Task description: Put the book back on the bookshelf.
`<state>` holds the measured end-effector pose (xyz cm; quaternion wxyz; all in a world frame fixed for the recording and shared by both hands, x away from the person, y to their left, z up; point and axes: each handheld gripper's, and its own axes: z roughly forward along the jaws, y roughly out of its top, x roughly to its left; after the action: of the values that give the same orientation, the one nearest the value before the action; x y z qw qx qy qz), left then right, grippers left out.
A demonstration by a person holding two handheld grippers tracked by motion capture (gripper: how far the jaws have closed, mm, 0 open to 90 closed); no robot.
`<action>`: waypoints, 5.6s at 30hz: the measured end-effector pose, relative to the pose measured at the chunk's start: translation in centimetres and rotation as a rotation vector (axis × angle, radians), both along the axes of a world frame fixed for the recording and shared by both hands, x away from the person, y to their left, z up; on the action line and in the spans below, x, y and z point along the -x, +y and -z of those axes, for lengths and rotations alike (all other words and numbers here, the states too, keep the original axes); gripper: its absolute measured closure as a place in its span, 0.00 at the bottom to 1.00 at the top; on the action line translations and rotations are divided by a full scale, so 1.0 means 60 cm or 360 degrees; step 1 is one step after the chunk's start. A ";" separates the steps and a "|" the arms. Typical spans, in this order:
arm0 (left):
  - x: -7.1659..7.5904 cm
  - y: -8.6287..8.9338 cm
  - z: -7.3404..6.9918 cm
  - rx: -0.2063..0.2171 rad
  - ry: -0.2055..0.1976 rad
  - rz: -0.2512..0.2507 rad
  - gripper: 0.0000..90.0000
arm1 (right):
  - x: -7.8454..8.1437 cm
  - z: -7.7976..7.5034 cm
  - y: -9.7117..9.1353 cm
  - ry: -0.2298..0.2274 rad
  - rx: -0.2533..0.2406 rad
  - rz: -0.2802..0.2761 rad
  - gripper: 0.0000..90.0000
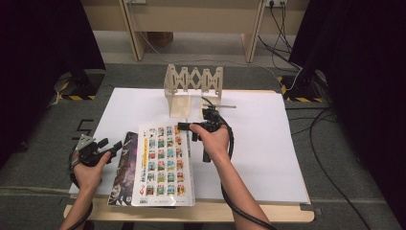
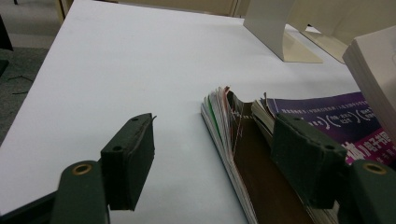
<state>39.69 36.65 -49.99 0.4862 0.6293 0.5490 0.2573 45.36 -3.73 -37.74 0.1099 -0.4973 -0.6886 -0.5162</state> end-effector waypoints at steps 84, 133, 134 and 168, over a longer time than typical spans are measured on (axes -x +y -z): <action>-0.001 -0.008 0.000 -0.0077 0.0001 0.0009 0.33 | -0.005 -0.120 -0.107 -0.0574 0.0069 0.0539 0.83; -0.001 -0.011 0.000 -0.0102 0.0002 0.0015 0.34 | -0.013 -0.164 -0.177 -0.0785 0.0182 0.0853 0.83; -0.002 -0.011 0.000 -0.0102 0.0004 0.0015 0.34 | -0.013 -0.165 -0.178 -0.0784 0.0181 0.0858 0.83; -0.001 -0.013 0.000 -0.0113 -0.0001 0.0031 0.34 | -0.091 -0.159 -0.145 -0.0843 0.0230 0.0921 0.83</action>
<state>39.78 35.90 -50.00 0.4663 0.6513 0.5332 0.2721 50.80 -12.43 -28.19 -0.2566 -0.5269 -0.5592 -0.5863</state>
